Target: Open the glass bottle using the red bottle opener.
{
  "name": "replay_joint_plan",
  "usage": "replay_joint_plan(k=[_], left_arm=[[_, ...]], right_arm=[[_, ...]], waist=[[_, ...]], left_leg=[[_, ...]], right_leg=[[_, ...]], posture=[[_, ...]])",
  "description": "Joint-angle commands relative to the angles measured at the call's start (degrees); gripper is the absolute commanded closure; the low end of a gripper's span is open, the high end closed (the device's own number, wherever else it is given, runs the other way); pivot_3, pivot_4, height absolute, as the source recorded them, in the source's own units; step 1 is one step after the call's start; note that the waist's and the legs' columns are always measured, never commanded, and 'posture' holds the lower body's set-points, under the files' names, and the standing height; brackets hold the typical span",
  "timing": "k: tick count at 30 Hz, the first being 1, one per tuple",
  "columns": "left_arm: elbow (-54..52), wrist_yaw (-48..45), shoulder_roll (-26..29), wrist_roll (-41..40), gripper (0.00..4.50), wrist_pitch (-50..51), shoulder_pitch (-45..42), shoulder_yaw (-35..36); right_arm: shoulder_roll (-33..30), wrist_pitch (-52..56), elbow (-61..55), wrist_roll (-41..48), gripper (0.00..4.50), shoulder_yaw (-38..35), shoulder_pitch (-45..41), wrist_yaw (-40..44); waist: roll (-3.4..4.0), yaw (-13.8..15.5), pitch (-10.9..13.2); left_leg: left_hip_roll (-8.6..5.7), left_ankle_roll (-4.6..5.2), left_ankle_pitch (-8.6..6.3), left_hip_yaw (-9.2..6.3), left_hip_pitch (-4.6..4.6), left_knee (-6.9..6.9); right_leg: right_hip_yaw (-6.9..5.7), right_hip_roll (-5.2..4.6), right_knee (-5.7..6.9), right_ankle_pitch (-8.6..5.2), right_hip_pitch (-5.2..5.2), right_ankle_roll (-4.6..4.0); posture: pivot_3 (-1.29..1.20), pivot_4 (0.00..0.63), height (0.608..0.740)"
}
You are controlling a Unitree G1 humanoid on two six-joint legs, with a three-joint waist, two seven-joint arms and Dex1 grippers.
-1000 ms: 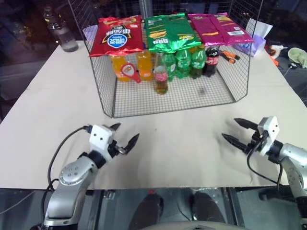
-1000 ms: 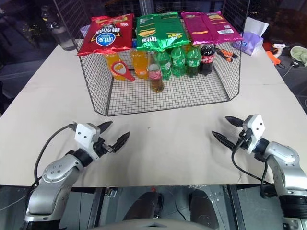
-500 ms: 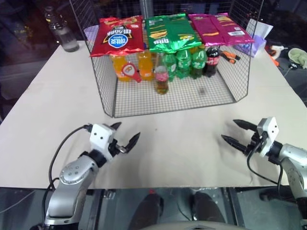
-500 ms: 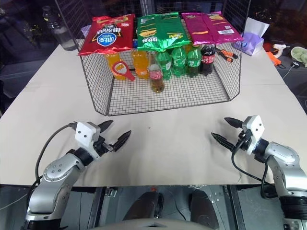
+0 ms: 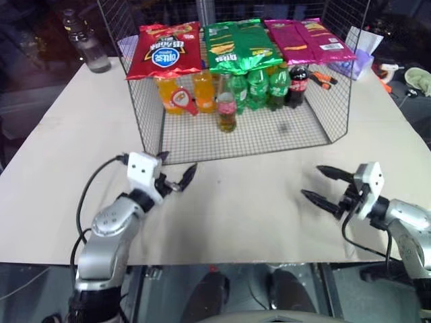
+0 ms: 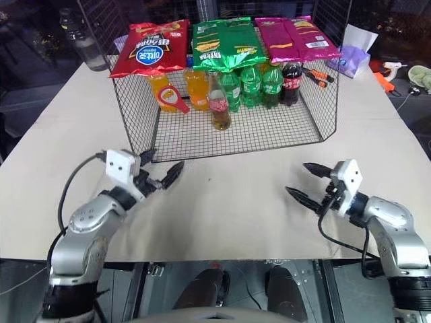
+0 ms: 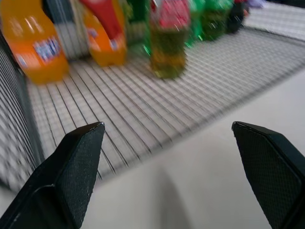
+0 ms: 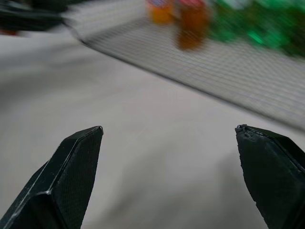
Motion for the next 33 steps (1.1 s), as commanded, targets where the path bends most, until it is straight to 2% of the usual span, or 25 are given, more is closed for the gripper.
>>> replay_joint_plan(k=[1, 9, 17, 22, 30, 33], left_arm=[[1.1, 2.6, -0.2, 0.9, 0.05, -0.2, -4.7, 1.1], [8.9, 6.9, -1.5, 1.5, 0.05, 1.0, -16.5, 1.7], [22.6, 3.7, -1.8, 3.1, 0.05, -4.0, -25.3, -0.4], [33.4, 1.3, -2.5, 4.0, 0.05, -11.1, -32.1, -0.9], [40.0, -1.3, -2.8, 4.2, 0.05, -15.8, -35.9, -0.9], [40.6, -1.8, -3.1, 3.9, 0.86, -15.8, -36.0, -0.8]], right_arm=[[1.3, 3.3, -6.0, 4.5, 0.00, -0.5, -2.4, -2.6], [3.1, 8.1, -9.4, 9.7, 0.00, -1.0, -4.8, -5.5], [3.9, 7.0, -8.9, 8.9, 0.00, -1.1, -5.5, -6.2], [4.4, 5.8, -8.6, 8.1, 0.00, -1.2, -4.6, -6.5], [4.4, 4.4, -8.3, 6.8, 0.00, -1.6, -3.2, -6.7], [4.5, 4.1, -8.3, 6.6, 0.00, -1.5, -3.0, -6.8]], waist=[[0.00, 0.0, 0.0], [-0.10, 0.0, 0.0], [-0.11, 0.0, 0.1], [-0.23, 0.0, 0.1], [-0.27, -0.3, 0.2], [-0.28, -0.2, 0.2]], left_leg=[[-0.02, -0.02, 0.01, 0.00, -0.02, 0.01], [-0.08, -0.11, 0.07, -0.11, -0.10, 0.00], [-0.16, -0.12, 0.07, -0.14, -0.10, 0.01], [-0.17, -0.12, 0.08, -0.18, -0.12, 0.02], [-0.25, -0.12, 0.07, -0.18, -0.19, 0.03], [-0.24, -0.12, 0.08, -0.21, -0.21, 0.03]], right_leg=[[0.00, 0.02, -0.01, 0.00, 0.00, 0.00], [-0.10, -0.01, -0.06, 0.00, -0.04, 0.00], [-0.12, -0.03, -0.05, 0.00, -0.03, 0.00], [-0.16, -0.02, -0.03, 0.00, -0.05, 0.00], [-0.14, -0.10, -0.05, 0.00, -0.12, 0.01], [-0.16, -0.07, -0.01, 0.00, -0.16, 0.01]], posture=[[0.00, 0.150, 0.740], [0.00, 0.150, 0.740], [0.00, 0.150, 0.740], [0.00, 0.150, 0.740], [0.00, 0.150, 0.740], [0.00, 0.150, 0.740]])
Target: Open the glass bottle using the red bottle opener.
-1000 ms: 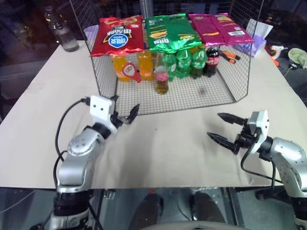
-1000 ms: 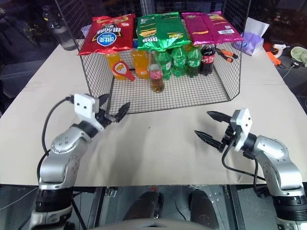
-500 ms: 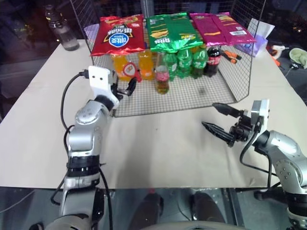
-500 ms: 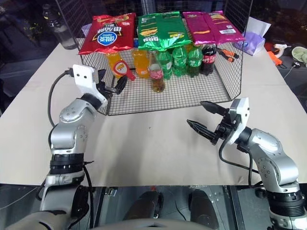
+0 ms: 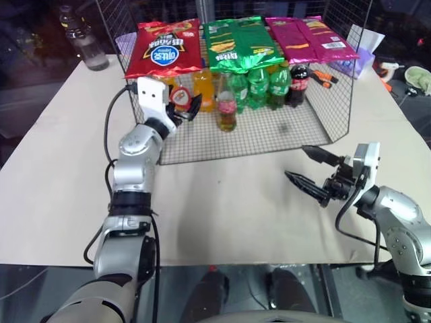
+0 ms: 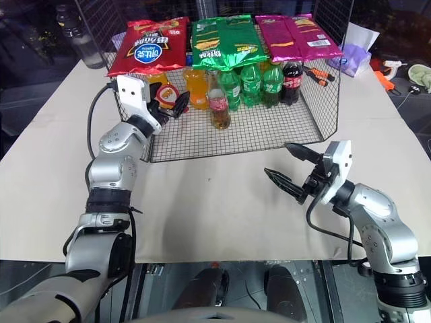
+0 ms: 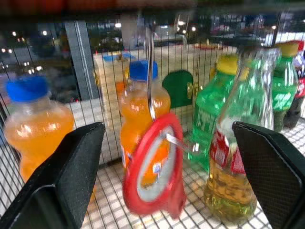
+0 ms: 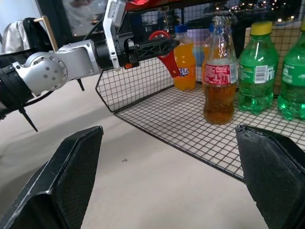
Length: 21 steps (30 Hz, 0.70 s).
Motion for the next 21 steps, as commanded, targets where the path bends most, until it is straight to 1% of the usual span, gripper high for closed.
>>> replay_joint_plan(k=[1, 2, 3, 4, 5, 8, 9, 14, 19, 21], left_arm=[[-0.7, -1.0, -0.1, -0.3, 1.39, -1.6, -1.3, 0.3], [-0.7, -1.2, -0.2, -0.3, 1.76, -1.7, -1.2, 0.3], [-0.6, -1.4, -0.3, -0.3, 2.26, -1.7, -1.2, 0.3], [-0.6, -1.4, -0.5, -0.3, 2.62, -1.8, -1.3, 0.4], [-0.7, -1.4, -0.5, -0.3, 3.11, -1.8, -1.3, 0.4], [-1.8, -1.5, -0.8, -0.8, 4.17, -1.9, -1.2, 0.8], [-2.4, -1.7, -1.0, -1.3, 4.37, -1.8, -1.0, 1.0], [-7.4, -3.6, -1.6, -3.9, 4.37, 0.0, 1.0, 1.0], [-16.6, -7.5, -2.4, -11.3, 4.37, 5.8, 5.2, 1.7], [-19.0, -8.0, -2.4, -12.9, 4.37, 8.0, 6.4, 1.8]], right_arm=[[0.2, -1.7, -1.1, -0.2, 0.00, -1.2, -0.1, -0.2], [0.2, -1.8, -1.0, -0.4, 0.00, -1.1, -0.1, -0.2], [0.2, -1.9, -0.9, -0.5, 0.00, -1.0, -0.2, -0.2], [0.3, -1.9, -0.8, -0.6, 0.00, -0.9, -0.3, -0.2], [0.3, -2.0, -0.7, -0.6, 0.00, -0.8, -0.4, -0.1], [0.3, -2.2, -0.5, -0.9, 0.00, -0.7, -0.6, 0.0], [0.4, -2.2, -0.4, -1.0, 0.00, -0.6, -0.6, 0.0], [0.5, -2.5, 0.4, -1.6, 0.00, -0.3, -0.6, 0.4], [0.7, -2.7, 0.9, -2.3, 0.00, 0.1, -0.4, 0.5], [0.7, -2.8, 1.0, -2.6, 0.00, 0.3, -0.4, 0.6]], waist=[[0.00, 0.0, 0.0], [-0.01, 0.1, 0.0], [0.00, 0.1, 0.0], [0.00, 0.1, 0.0], [-0.01, 0.1, 0.0], [-0.01, 0.1, 0.0], [-0.01, 0.1, 0.0], [-0.01, 0.1, 0.0], [-0.02, 0.3, 0.0], [-0.03, 0.3, 0.0]], left_leg=[[0.00, 0.00, 0.00, 0.00, -0.01, 0.01], [0.00, 0.00, 0.00, 0.00, -0.01, 0.02], [0.00, 0.00, 0.00, 0.00, -0.01, 0.02], [0.00, 0.00, 0.00, 0.00, -0.02, 0.03], [-0.01, 0.00, 0.00, 0.00, -0.02, 0.03], [-0.01, 0.00, 0.00, 0.00, -0.02, 0.03], [-0.01, 0.00, 0.00, 0.00, -0.02, 0.03], [0.00, 0.00, 0.00, -0.01, -0.03, 0.04], [-0.01, 0.00, 0.00, -0.08, -0.15, 0.07], [-0.01, 0.00, 0.00, -0.12, -0.20, 0.10]], right_leg=[[0.00, 0.00, 0.01, 0.00, 0.00, 0.00], [0.00, 0.00, 0.01, 0.00, 0.00, 0.00], [0.00, 0.00, 0.01, 0.00, 0.00, 0.00], [0.00, -0.01, 0.01, 0.00, 0.00, 0.00], [0.00, -0.01, 0.00, 0.00, 0.00, 0.00], [0.00, -0.01, 0.00, 0.00, 0.00, 0.00], [0.00, -0.01, 0.01, 0.00, 0.00, 0.00], [-0.01, -0.01, 0.00, 0.00, 0.00, 0.00], [-0.06, -0.03, 0.00, 0.00, -0.06, 0.00], [-0.10, -0.05, -0.02, 0.00, -0.07, 0.00]], posture=[[0.00, 0.150, 0.740], [0.00, 0.150, 0.740], [0.00, 0.150, 0.740], [0.00, 0.150, 0.740], [0.00, 0.150, 0.740], [0.00, 0.150, 0.740], [0.00, 0.150, 0.740], [0.00, 0.150, 0.740], [0.00, 0.150, 0.740], [0.00, 0.150, 0.740]])
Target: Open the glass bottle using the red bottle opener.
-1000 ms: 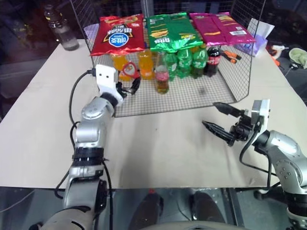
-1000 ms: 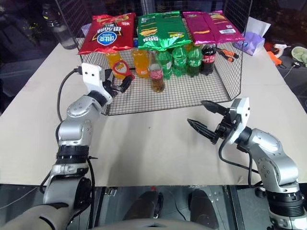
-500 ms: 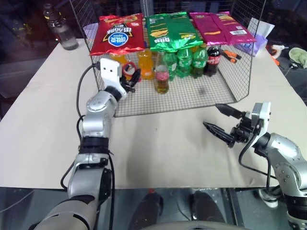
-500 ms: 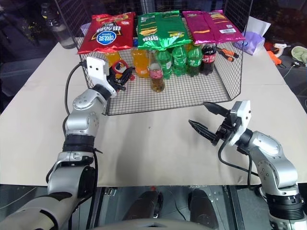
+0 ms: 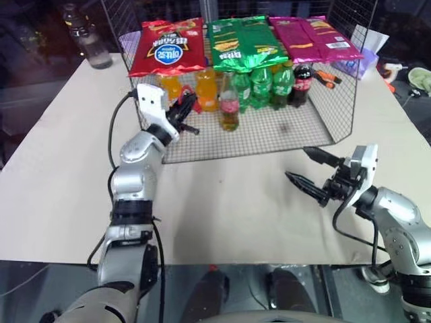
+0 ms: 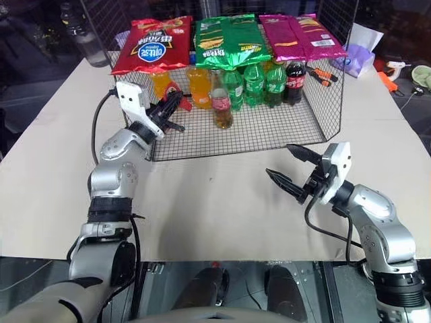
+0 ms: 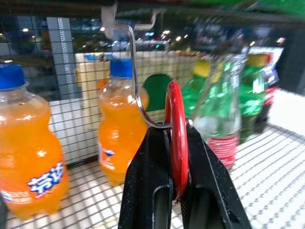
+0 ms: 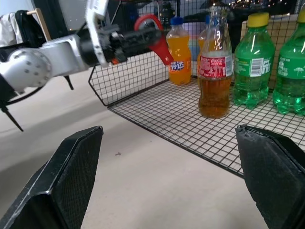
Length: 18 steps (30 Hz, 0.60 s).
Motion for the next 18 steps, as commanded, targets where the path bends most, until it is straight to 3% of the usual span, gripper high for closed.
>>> replay_joint_plan(k=[1, 11, 18], left_arm=[[-8.0, -2.3, -0.1, -4.5, 4.37, 3.5, 0.8, -0.4], [-12.2, -3.4, -0.6, -11.8, 4.37, 12.0, 1.5, 0.9], [-19.5, -13.3, 0.1, -20.3, 4.37, 21.9, 8.5, -5.1]], right_arm=[[0.3, -1.2, -0.9, -0.2, 0.00, 0.0, -0.4, 0.2], [1.0, -0.7, -1.0, -0.9, 0.00, 1.0, -1.7, -0.6], [3.0, 8.9, -3.5, 2.4, 0.00, 4.6, -6.1, -5.7]], waist=[[0.00, 0.1, 0.0], [0.00, -0.4, 0.0], [0.00, -0.4, 0.0]], left_leg=[[-0.01, 0.00, 0.00, -0.01, -0.01, 0.02], [0.02, -0.01, 0.00, 0.03, 0.08, 0.02], [0.02, 0.00, 0.00, 0.05, 0.07, 0.01]], right_leg=[[-0.01, -0.01, 0.00, 0.00, 0.00, 0.00], [0.03, 0.06, 0.09, 0.00, 0.01, 0.00], [0.07, 0.03, 0.06, 0.00, 0.01, 0.00]], posture=[[0.00, 0.150, 0.740], [0.00, 0.150, 0.740], [0.00, 0.150, 0.740]])
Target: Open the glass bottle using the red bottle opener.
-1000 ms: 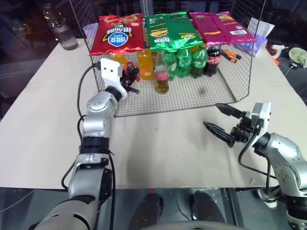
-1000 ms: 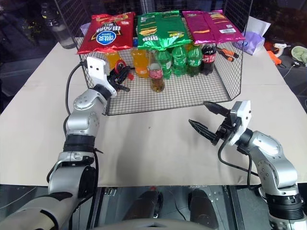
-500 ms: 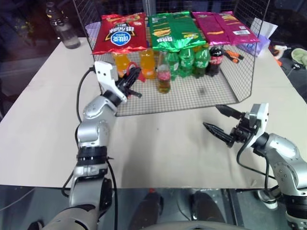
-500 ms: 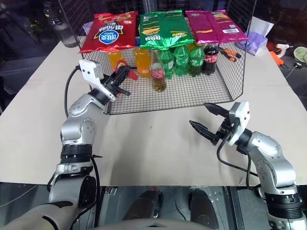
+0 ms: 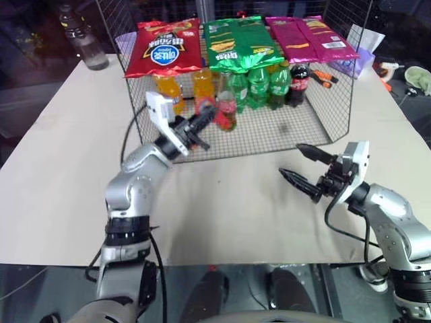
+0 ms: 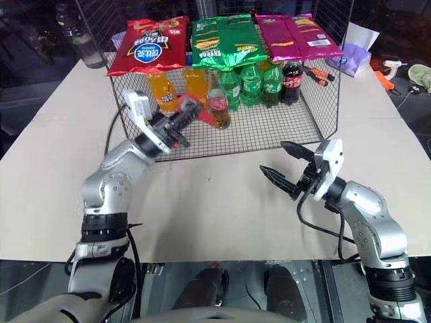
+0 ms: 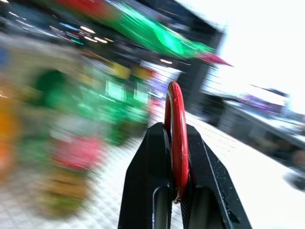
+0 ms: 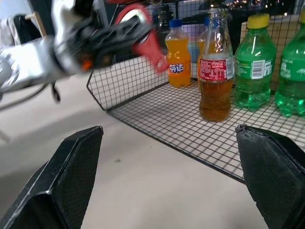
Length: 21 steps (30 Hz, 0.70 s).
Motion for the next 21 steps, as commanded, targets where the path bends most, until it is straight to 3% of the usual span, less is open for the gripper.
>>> replay_joint_plan(k=[1, 10, 21], left_arm=[[-4.3, -4.7, 0.5, -4.4, 4.37, 4.4, 1.2, -2.9], [-5.9, -12.8, 1.0, -9.2, 4.37, 10.9, 1.2, -7.6], [-4.3, -17.7, 1.6, -4.5, 4.37, 8.0, 0.4, -11.6]], right_arm=[[0.8, 4.9, -3.5, 2.5, 0.00, 2.1, -2.4, -2.2], [1.5, 14.4, -2.8, 7.9, 0.00, 6.0, -6.5, -0.5], [0.1, 21.7, -2.0, 10.5, 0.00, 7.9, -10.4, 2.7]], waist=[[0.00, 0.0, 0.0], [0.00, 0.0, 0.0], [0.00, 0.0, 0.0]], left_leg=[[0.00, 0.00, 0.00, -0.01, 0.00, 0.00], [0.00, 0.00, 0.00, -0.01, 0.01, 0.00], [0.00, 0.00, 0.00, -0.02, 0.00, 0.00]], right_leg=[[-0.01, 0.01, 0.01, 0.00, 0.00, 0.00], [-0.02, 0.01, 0.00, 0.00, 0.01, 0.00], [-0.02, 0.00, -0.02, 0.00, 0.01, 0.00]], posture=[[0.00, 0.150, 0.740], [0.00, 0.150, 0.740], [0.00, 0.150, 0.740]])
